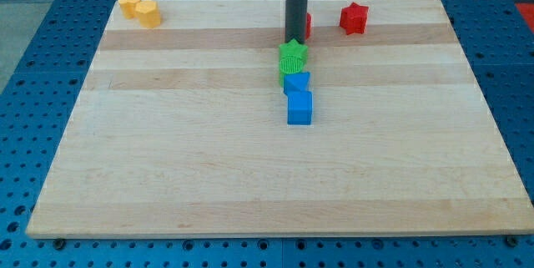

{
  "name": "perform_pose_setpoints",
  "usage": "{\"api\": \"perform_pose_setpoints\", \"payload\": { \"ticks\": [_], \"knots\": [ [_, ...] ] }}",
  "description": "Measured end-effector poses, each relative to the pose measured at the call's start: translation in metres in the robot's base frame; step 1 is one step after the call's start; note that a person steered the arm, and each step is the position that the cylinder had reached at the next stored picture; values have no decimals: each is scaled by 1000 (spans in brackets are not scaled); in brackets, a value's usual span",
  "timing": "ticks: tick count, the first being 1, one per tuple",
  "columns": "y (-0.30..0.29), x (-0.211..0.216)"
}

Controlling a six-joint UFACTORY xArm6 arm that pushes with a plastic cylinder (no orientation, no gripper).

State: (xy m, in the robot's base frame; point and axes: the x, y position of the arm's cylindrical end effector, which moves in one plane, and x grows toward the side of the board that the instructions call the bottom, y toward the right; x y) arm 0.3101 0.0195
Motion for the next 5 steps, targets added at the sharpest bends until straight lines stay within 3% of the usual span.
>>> {"api": "perform_pose_setpoints", "payload": {
  "ticks": [3, 5],
  "knots": [
    [-23, -3],
    [-22, -31]
  ]
}}
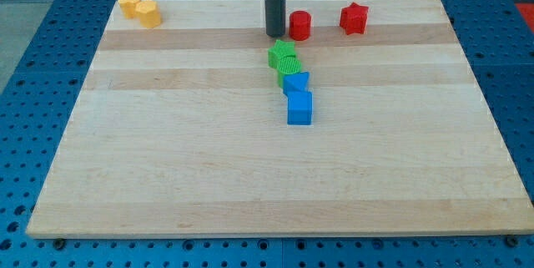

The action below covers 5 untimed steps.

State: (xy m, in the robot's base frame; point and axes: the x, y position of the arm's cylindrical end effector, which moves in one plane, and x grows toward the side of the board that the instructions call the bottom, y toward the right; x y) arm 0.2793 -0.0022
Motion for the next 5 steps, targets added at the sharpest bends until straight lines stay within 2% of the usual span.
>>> {"api": "perform_pose_setpoints", "payload": {
  "ticks": [3, 5],
  "knots": [
    [53, -2],
    [68, -19]
  ]
}}
